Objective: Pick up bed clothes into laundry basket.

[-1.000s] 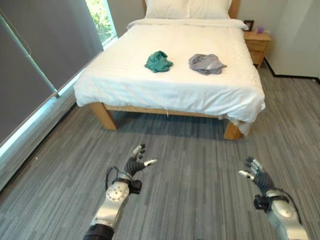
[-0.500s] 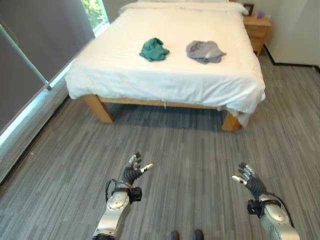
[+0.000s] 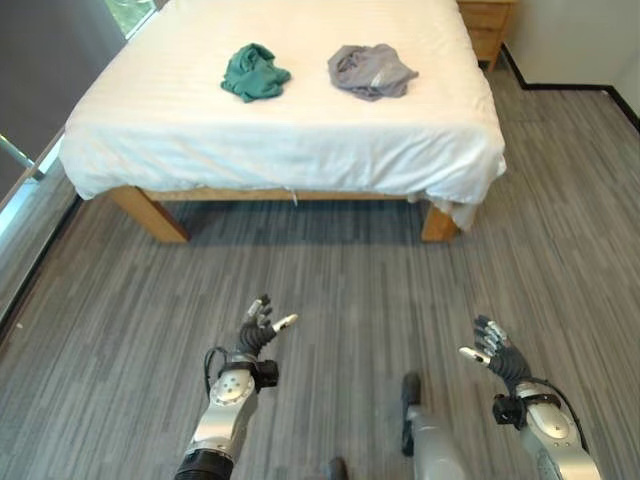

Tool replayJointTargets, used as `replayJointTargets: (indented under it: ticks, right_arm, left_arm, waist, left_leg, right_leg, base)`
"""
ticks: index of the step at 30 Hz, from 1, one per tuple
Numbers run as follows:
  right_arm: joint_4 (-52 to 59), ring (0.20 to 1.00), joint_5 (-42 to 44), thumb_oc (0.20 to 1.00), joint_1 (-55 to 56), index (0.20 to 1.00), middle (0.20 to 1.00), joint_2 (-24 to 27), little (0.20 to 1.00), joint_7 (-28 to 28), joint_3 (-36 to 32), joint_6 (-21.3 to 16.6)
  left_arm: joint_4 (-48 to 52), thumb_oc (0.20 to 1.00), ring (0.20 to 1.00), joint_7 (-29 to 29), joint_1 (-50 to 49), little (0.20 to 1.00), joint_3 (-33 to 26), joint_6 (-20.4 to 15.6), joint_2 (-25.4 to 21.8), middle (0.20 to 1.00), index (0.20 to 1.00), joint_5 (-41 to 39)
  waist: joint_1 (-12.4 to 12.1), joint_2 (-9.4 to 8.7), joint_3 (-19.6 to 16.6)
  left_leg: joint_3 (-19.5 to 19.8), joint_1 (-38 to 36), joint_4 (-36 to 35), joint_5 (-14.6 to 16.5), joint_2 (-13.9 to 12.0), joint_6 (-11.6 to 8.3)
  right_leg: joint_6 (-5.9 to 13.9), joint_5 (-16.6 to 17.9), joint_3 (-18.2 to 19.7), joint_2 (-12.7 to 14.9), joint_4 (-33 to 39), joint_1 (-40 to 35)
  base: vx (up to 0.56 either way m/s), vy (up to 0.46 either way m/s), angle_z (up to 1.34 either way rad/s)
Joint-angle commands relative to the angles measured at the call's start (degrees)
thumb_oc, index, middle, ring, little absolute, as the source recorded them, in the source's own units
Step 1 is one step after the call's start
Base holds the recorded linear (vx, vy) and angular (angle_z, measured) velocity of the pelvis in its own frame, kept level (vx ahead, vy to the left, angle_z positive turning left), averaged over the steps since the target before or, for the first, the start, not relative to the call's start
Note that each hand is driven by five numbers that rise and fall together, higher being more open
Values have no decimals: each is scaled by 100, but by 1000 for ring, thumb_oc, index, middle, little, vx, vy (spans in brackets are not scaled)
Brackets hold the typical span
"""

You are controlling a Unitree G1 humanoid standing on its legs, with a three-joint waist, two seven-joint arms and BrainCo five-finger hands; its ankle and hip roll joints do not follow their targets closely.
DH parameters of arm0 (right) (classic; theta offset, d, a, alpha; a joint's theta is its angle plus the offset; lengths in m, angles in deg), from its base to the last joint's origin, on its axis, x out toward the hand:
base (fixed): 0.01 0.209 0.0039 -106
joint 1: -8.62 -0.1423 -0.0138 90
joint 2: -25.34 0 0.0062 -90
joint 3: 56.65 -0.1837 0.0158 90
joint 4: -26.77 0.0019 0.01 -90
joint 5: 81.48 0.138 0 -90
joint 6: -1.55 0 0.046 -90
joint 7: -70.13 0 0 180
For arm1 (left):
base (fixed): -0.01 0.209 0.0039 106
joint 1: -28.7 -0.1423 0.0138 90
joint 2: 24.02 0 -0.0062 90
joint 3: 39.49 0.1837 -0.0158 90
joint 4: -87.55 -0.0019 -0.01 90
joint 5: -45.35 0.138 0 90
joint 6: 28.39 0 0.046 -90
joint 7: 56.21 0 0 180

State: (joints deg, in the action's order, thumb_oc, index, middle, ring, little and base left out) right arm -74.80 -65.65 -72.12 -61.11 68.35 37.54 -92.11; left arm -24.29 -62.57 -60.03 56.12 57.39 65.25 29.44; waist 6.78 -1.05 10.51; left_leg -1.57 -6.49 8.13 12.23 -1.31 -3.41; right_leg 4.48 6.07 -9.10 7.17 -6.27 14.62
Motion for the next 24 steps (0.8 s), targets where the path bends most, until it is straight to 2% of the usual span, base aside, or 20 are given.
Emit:
replayJointTargets:
  ticks: [1,2,3,4,6,8,9,10,11,13,15,17,18,19,20,21,23,24]
  right_arm:
    - [486,1000,382,1000,-226,1000,1000,474,1000,-24,-90,-281]
    - [458,1000,471,1000,-168,1000,1000,513,1000,-3,-111,-278]
    - [399,1000,566,1000,-158,1000,1000,560,1000,18,-159,-269]
    - [274,1000,613,1000,-113,1000,1000,627,1000,73,-255,-194]
    - [265,1000,657,1000,-91,1000,1000,645,1000,67,-327,-175]
    - [267,1000,643,1000,3,1000,1000,637,1000,26,-438,-209]
    - [216,1000,495,1000,10,1000,1000,640,1000,31,-431,-251]
    - [223,1000,393,1000,36,1000,1000,652,1000,19,-463,-260]
    - [250,1000,313,1000,50,1000,1000,650,1000,8,-464,-231]
    - [295,1000,278,1000,46,1000,1000,593,1000,-29,-463,-190]
    - [404,1000,263,1000,89,1000,1000,480,1000,-117,-400,-175]
    - [350,1000,-25,1000,122,1000,1000,353,1000,-167,-282,-134]
    - [353,1000,-27,1000,124,1000,1000,348,1000,-166,-281,-132]
    - [387,1000,-3,1000,198,1000,1000,281,1000,-185,-271,-121]
    - [376,1000,18,1000,176,1000,1000,254,1000,-218,-243,-109]
    - [354,1000,25,1000,178,1000,1000,236,1000,-274,-193,-131]
    - [411,1000,-60,1000,192,1000,1000,272,1000,-337,-183,-116]
    - [428,1000,-48,1000,188,1000,1000,309,1000,-388,-162,-121]
  left_arm:
    - [183,1000,1000,60,437,1000,-109,-274,20,1000,1000,-441]
    - [172,1000,1000,93,456,1000,-61,-259,43,1000,1000,-539]
    - [171,1000,1000,72,476,1000,-40,-239,73,1000,1000,-555]
    - [251,1000,1000,111,478,1000,-22,-221,130,1000,1000,-658]
    - [279,1000,1000,199,392,1000,-12,-240,163,1000,1000,-822]
    - [275,1000,1000,286,211,1000,-27,-253,144,1000,1000,-788]
    - [219,1000,1000,331,59,1000,-74,-262,145,1000,1000,-717]
    - [196,1000,1000,333,29,1000,-131,-259,142,1000,1000,-678]
    - [173,1000,1000,334,19,1000,-151,-248,146,1000,1000,-660]
    - [186,1000,1000,323,4,1000,-220,-229,128,1000,1000,-615]
    - [305,1000,1000,341,-70,1000,-285,-234,69,1000,1000,-595]
    - [354,1000,1000,401,-41,1000,-257,-194,10,1000,1000,-411]
    - [355,1000,1000,401,-42,1000,-256,-193,6,1000,1000,-411]
    - [487,1000,1000,407,-38,1000,-248,-194,1,1000,1000,-441]
    - [517,1000,1000,430,-12,1000,-226,-190,-19,1000,1000,-491]
    - [550,1000,1000,482,70,1000,-161,-184,-81,1000,1000,-423]
    - [603,1000,1000,534,97,1000,-145,-207,-186,1000,1000,-267]
    - [570,1000,1000,542,143,1000,-113,-223,-204,1000,1000,-232]
  waist:
    - [26,45,24]
    - [-94,-107,117]
    - [-196,-227,201]
    - [-389,-271,263]
    - [-568,-244,228]
    - [-702,-175,77]
    - [-849,-71,-58]
    - [-893,-2,-131]
    - [-896,-21,-191]
    - [-920,-17,-336]
    - [-909,-35,-481]
    - [-1002,-218,-618]
    - [-1010,-231,-621]
    - [-1010,-222,-653]
    - [-988,-168,-587]
    - [-889,-99,-504]
    - [-730,45,-402]
    - [-621,61,-367]
  left_leg:
    - [-71,158,2430,-2411,-419,-316]
    - [-69,630,3308,-2431,-299,-320]
    - [-149,1051,3667,-2370,-258,-281]
    - [-417,1632,3494,-2263,-331,-232]
    - [-653,2030,2806,-2198,-502,-246]
    - [-918,2170,1499,-2424,-763,-253]
    - [-1276,2028,-143,-2653,-788,-312]
    - [-1536,2077,-710,-2866,-899,-366]
    - [-1715,1888,-1004,-2956,-836,-344]
    - [-2006,1841,-1013,-3056,-863,-338]
    - [-2102,1684,-832,-2739,-732,-132]
    - [-2182,1534,-607,-2318,-336,230]
    - [-2196,1532,-610,-2312,-323,238]
    - [-2233,1333,-725,-2198,-151,406]
    - [-2164,1115,-839,-2091,-65,520]
    - [-2043,902,-921,-1995,-14,602]
    - [-1689,553,-1110,-1854,4,663]
    - [-1514,359,-1206,-1827,43,637]
  right_leg:
    - [-209,268,58,-156,-22,-185]
    - [-342,155,170,-118,29,-419]
    - [-420,41,220,-80,69,-620]
    - [-432,-81,272,-82,236,-1061]
    - [-355,-202,208,-79,367,-1471]
    - [-226,-333,172,-81,471,-1742]
    - [-70,-528,150,-114,599,-2095]
    - [-14,-599,92,-153,647,-2310]
    - [26,-626,90,-124,682,-2511]
    - [97,-613,106,-89,594,-2727]
    - [206,-729,117,115,372,-2856]
    - [413,269,148,553,-836,-2684]
    - [423,257,162,570,-855,-2670]
    - [466,873,216,704,-1647,-2454]
    - [473,1156,224,793,-2172,-2122]
    - [465,1389,351,762,-2589,-1846]
    - [334,834,536,490,-2967,-1163]
    - [271,626,530,427,-2773,-883]
  base:
    - [450,-467,17]
    - [413,-458,-9]
    - [581,-458,-26]
    - [640,-364,-14]
    - [637,-163,-11]
    - [725,19,-31]
    - [855,88,-73]
    - [834,80,-76]
    - [575,43,-35]
    - [552,60,8]
    - [596,173,23]
    - [525,234,18]
    - [276,223,4]
    - [276,255,3]
    - [449,337,13]
    - [410,229,66]
    - [424,99,100]
    - [415,2,108]
